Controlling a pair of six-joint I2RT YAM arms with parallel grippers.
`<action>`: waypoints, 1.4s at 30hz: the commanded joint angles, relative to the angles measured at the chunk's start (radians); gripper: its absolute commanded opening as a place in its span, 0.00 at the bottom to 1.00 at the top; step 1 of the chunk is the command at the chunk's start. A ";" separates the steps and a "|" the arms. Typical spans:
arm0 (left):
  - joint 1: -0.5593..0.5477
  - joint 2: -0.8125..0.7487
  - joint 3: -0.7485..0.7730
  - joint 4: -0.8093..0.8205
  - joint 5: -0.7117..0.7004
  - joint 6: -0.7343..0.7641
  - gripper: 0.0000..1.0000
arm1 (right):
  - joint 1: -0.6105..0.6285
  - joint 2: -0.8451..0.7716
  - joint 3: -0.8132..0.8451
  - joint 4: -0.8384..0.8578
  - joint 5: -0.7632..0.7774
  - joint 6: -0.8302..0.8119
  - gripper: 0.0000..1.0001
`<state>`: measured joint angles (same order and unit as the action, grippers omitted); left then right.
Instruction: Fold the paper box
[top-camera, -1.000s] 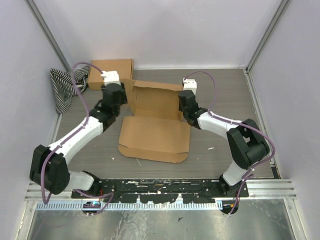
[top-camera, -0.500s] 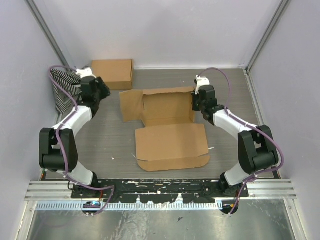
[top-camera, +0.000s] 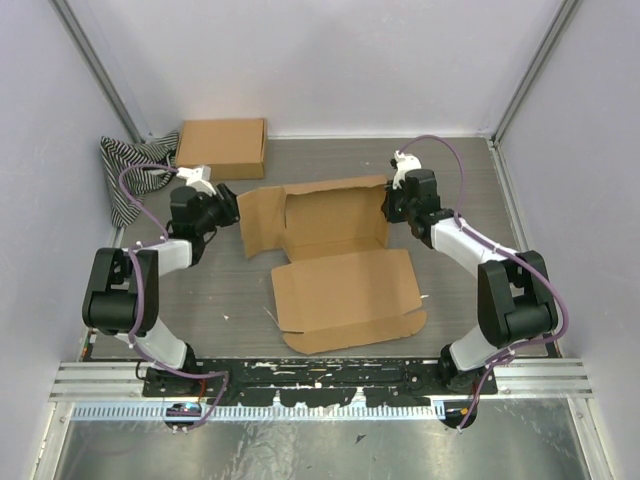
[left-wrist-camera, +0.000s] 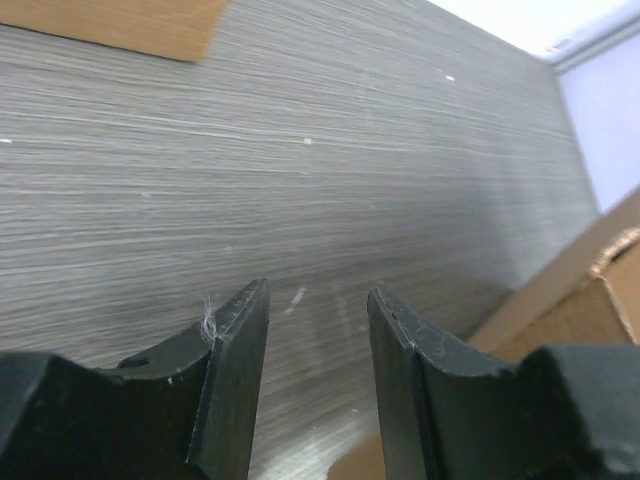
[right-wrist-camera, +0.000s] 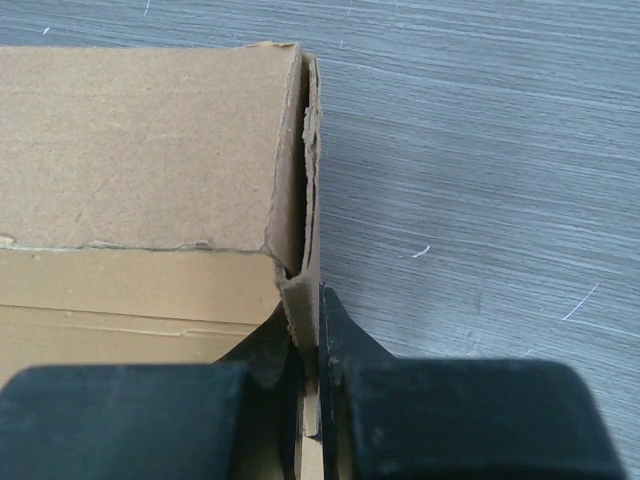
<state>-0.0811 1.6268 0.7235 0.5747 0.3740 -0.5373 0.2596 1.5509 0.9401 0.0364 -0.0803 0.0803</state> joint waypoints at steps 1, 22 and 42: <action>0.001 0.021 -0.042 0.236 0.200 -0.118 0.51 | 0.001 0.013 0.044 -0.031 -0.028 0.015 0.01; -0.076 -0.177 -0.188 0.243 0.194 -0.200 0.51 | -0.005 0.077 0.100 -0.061 -0.020 0.039 0.02; -0.305 -0.180 0.021 -0.139 -0.127 0.086 0.51 | -0.002 0.036 0.061 -0.039 -0.072 0.060 0.02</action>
<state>-0.3367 1.4620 0.6773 0.5636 0.3889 -0.5762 0.2531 1.6211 1.0245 -0.0158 -0.1070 0.1101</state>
